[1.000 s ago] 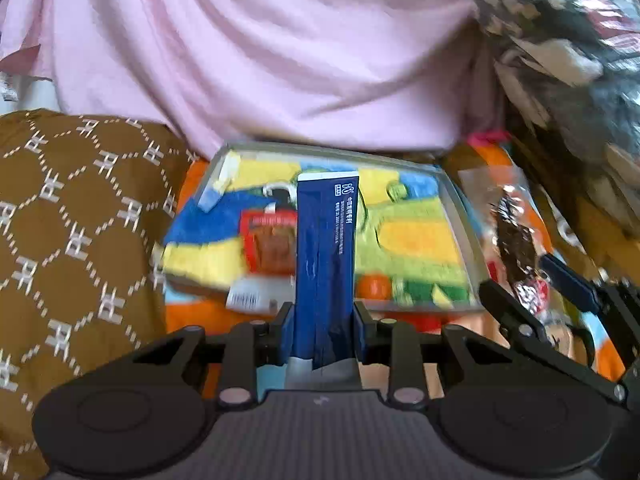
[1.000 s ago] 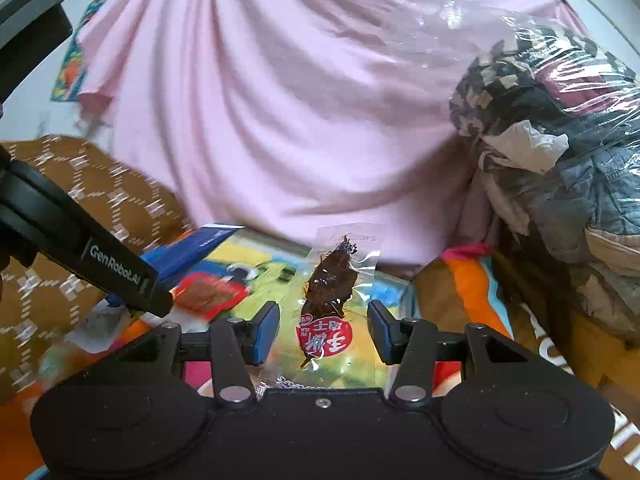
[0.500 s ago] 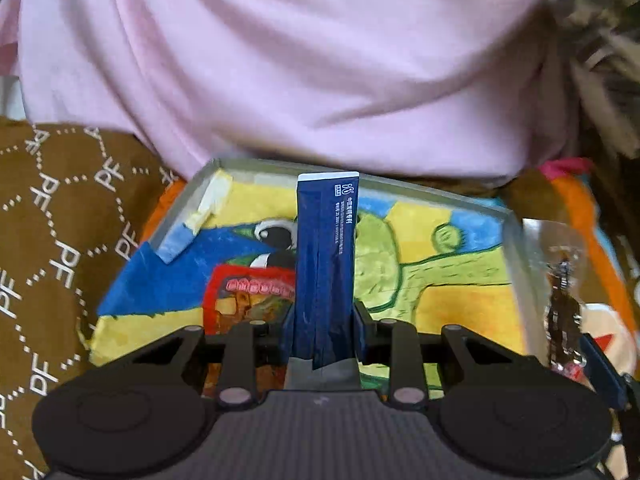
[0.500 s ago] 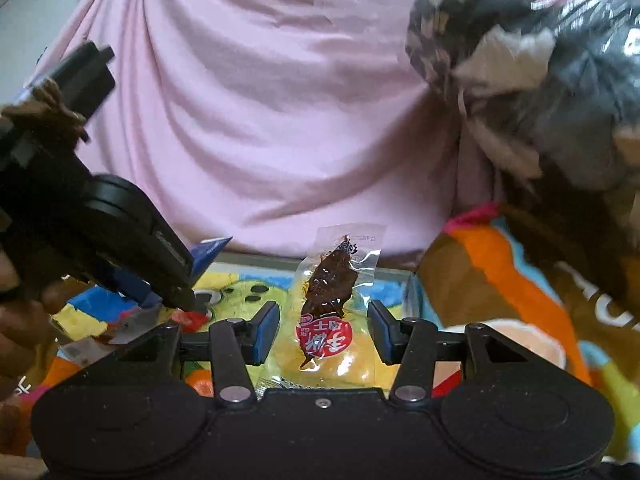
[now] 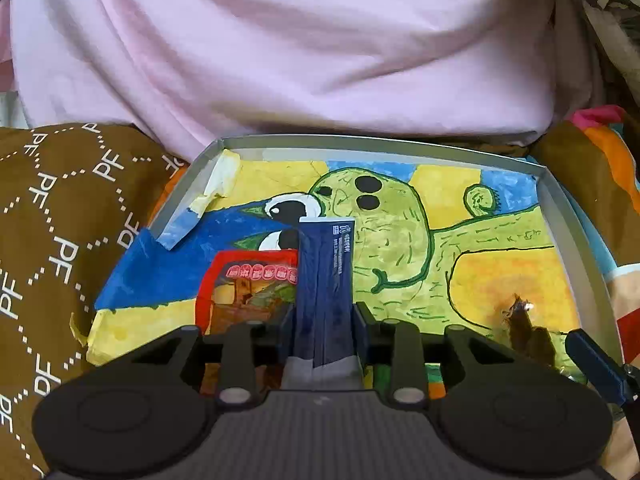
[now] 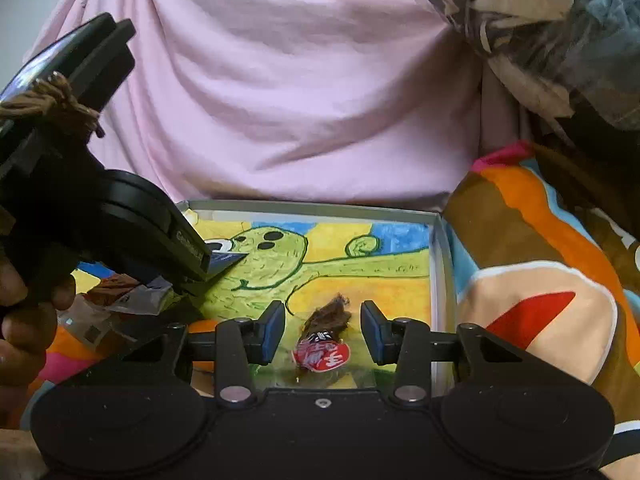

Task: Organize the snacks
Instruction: 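Carry both snacks over the grey tray and open both grippers, then lift both grippers away from the tray back over the loose snacks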

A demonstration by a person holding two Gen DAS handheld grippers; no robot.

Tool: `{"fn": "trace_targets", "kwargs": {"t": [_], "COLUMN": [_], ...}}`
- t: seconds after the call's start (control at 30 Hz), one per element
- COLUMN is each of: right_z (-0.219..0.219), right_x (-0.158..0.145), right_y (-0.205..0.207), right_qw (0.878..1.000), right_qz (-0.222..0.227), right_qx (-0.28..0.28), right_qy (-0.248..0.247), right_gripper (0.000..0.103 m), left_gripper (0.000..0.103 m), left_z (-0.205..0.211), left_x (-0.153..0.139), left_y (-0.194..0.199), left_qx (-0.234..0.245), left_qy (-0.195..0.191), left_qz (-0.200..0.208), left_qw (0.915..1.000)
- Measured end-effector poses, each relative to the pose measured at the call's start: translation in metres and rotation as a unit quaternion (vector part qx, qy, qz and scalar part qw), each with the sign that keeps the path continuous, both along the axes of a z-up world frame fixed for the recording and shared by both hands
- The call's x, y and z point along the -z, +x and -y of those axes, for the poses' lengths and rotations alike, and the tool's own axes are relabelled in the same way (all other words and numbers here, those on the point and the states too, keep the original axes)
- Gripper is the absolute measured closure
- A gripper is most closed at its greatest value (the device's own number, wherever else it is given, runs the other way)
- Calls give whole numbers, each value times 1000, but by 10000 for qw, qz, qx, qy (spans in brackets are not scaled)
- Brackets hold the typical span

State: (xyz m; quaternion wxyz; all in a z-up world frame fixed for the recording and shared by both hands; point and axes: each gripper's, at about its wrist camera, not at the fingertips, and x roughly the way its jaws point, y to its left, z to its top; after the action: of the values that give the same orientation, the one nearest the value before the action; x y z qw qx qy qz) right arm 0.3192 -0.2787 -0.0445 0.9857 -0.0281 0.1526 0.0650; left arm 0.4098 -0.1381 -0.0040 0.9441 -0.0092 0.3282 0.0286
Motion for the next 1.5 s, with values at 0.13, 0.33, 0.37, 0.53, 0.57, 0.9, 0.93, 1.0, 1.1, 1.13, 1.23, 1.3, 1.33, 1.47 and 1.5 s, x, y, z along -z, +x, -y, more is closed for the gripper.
{"fn": "trace_targets", "kwargs": {"t": [0.13,0.33,0.37,0.53,0.57,0.9,0.93,1.0,1.1,1.13,1.23,1.3,1.33,1.47,1.5], "right_z": [1,2,2,5,6,7,7,9,10,10,7,3,0,-13,-16], "right_x": [2,-1,-2,-15,-18,-71,-79,-92,-111,-117,-131,-138,-141,-146,-146], "right_y": [2,0,-1,-11,-14,-50,-55,-64,-81,-87,-105,-120,-128,-164,-172], "right_qw": [10000,9999,9999,9996,9995,9976,9973,9967,9957,9953,9952,9956,9959,9963,9965], "right_qz": [-70,-6,23,195,232,587,606,643,682,699,717,716,708,753,738], "right_qx": [28,88,107,197,211,348,385,451,556,585,577,527,491,393,364], "right_qy": [28,48,63,72,76,82,123,210,305,321,340,310,278,147,134], "right_gripper": [57,43,41,19,17,1,1,1,1,1,1,1,1,1,1], "left_gripper": [65,47,43,24,19,1,0,0,0,0,0,0,0,0,0], "left_z": [2,1,0,-5,-5,-14,-15,-17,-22,-24,-33,-40,-44,-59,-62], "left_x": [1,-3,-4,-15,-19,-80,-87,-98,-113,-116,-127,-131,-133,-137,-136], "left_y": [-1,-4,-5,-15,-18,-67,-75,-89,-110,-117,-142,-156,-163,-193,-199], "left_qx": [10,37,39,35,27,113,123,123,163,161,110,72,48,-37,-29], "left_qy": [56,58,37,-66,-76,-42,-36,-21,-23,-20,-34,-93,-132,-195,-166], "left_qz": [0,56,84,185,244,997,1068,1171,1285,1311,1450,1496,1516,1571,1560], "left_qw": [10000,10000,10000,9998,9997,9949,9942,9930,9916,9912,9894,9887,9883,9874,9876]}}
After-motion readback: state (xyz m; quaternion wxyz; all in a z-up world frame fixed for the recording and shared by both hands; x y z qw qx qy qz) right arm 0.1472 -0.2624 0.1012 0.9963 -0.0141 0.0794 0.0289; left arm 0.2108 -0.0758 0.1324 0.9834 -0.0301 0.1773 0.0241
